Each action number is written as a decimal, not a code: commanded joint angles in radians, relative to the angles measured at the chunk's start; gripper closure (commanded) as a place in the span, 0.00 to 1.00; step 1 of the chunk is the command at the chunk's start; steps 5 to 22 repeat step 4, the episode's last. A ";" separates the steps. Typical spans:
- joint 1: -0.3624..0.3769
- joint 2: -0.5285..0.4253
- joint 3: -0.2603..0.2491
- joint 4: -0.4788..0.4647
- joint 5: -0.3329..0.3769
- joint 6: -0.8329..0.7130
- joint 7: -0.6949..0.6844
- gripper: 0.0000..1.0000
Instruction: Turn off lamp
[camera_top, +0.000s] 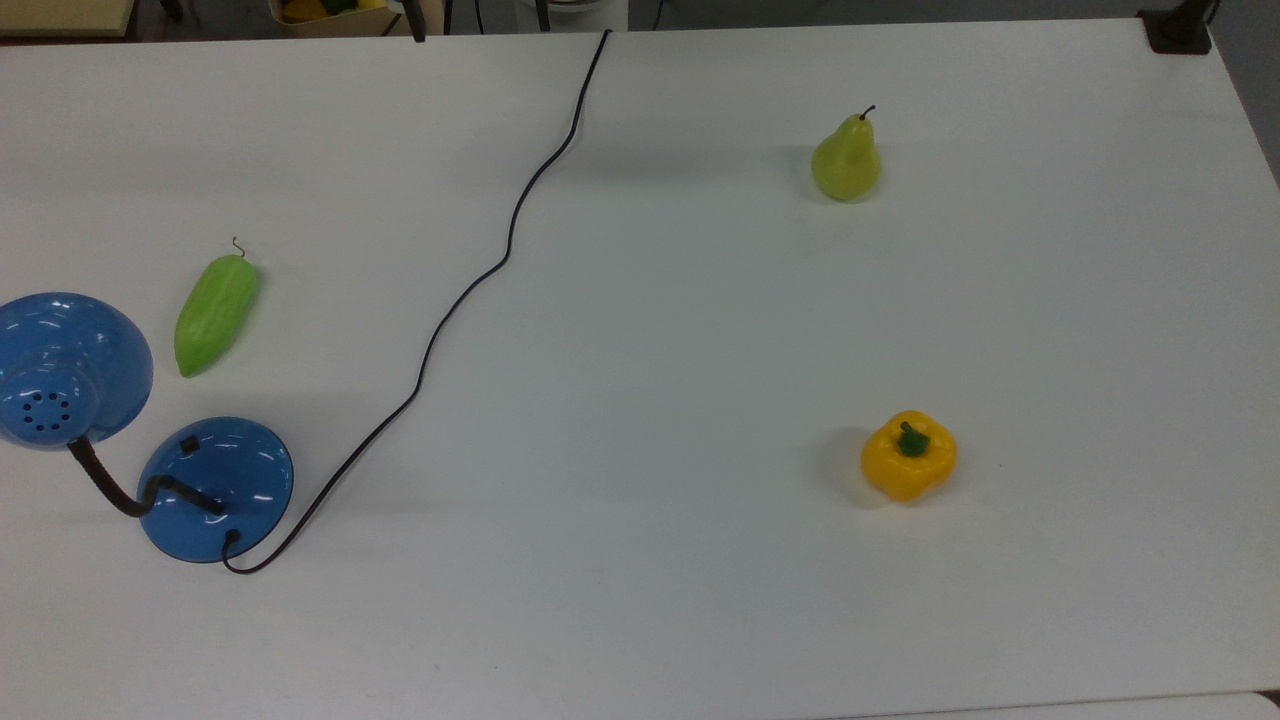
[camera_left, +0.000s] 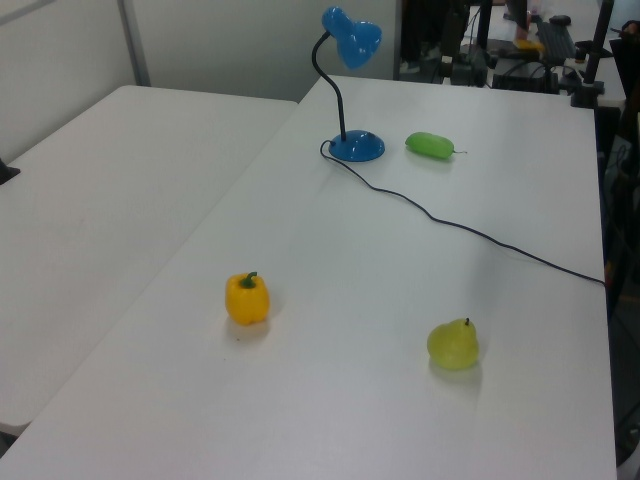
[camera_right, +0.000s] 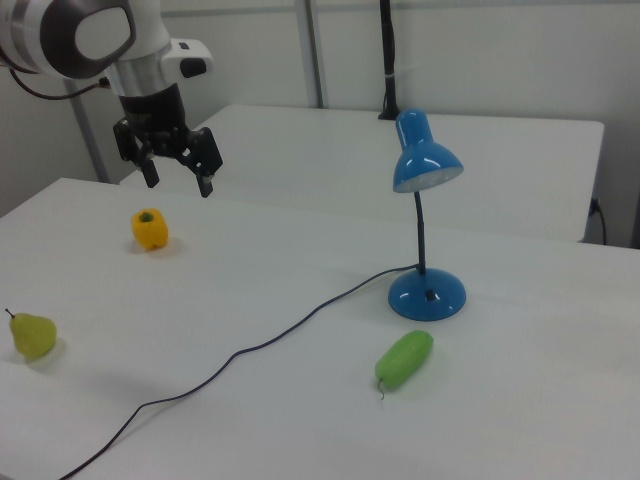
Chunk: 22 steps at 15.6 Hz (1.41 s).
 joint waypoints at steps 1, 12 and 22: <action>0.032 -0.020 -0.039 -0.024 -0.001 0.027 -0.032 0.00; 0.034 -0.019 -0.036 -0.024 -0.001 0.029 -0.029 0.00; 0.034 -0.019 -0.036 -0.024 -0.001 0.029 -0.029 0.00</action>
